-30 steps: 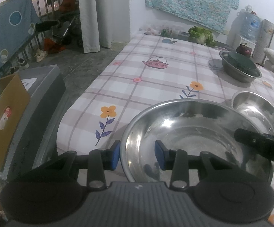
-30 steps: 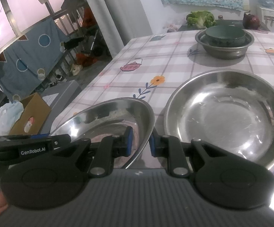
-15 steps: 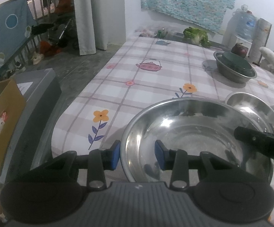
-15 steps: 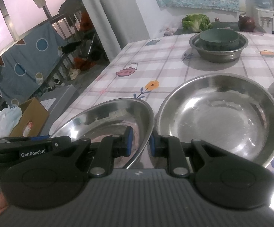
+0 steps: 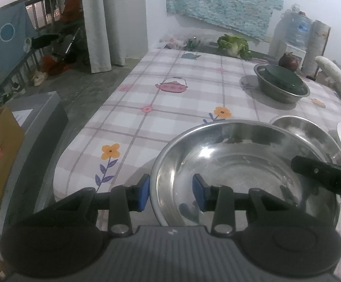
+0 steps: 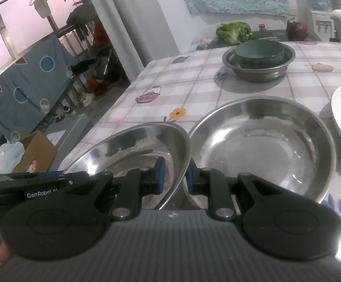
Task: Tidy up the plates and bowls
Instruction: 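Lower the held basin into the other steel basin with both grippers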
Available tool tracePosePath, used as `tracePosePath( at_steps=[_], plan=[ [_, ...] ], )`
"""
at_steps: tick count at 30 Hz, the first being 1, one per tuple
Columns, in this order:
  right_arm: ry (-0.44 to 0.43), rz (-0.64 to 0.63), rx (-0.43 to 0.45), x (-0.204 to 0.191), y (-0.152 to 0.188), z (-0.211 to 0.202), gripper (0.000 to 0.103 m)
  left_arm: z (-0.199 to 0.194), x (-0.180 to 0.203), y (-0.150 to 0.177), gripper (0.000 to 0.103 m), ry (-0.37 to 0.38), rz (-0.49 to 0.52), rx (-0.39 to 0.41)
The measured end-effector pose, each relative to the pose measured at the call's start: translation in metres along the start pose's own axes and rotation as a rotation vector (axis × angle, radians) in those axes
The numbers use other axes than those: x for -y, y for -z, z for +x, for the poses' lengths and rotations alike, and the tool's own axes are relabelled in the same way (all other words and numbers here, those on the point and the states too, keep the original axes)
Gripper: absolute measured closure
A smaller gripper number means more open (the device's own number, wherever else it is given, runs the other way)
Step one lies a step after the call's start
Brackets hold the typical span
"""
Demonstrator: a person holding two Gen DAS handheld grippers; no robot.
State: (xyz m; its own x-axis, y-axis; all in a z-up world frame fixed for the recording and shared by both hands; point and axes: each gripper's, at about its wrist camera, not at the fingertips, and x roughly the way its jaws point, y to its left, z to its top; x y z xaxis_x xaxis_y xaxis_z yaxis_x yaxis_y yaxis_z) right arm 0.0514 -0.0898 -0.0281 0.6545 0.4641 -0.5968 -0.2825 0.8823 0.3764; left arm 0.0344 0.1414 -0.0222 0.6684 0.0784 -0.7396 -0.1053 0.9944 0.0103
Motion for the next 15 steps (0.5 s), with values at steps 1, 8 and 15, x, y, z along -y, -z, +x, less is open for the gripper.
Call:
tracePosePath(
  at_steps=[1,8,15],
  plan=[
    [0.002,0.003,0.002,0.001,0.000,-0.001,0.085,0.000,0.001,0.000,0.064,0.003,0.001,0.001],
    [0.017,0.030,0.011,0.014,-0.001,-0.009,0.085,0.000,0.015,-0.003,0.064,0.021,0.024,0.002],
    [0.031,0.072,0.023,0.037,0.000,-0.016,0.085,0.002,0.036,-0.010,0.064,0.041,0.053,0.005]
  ],
)
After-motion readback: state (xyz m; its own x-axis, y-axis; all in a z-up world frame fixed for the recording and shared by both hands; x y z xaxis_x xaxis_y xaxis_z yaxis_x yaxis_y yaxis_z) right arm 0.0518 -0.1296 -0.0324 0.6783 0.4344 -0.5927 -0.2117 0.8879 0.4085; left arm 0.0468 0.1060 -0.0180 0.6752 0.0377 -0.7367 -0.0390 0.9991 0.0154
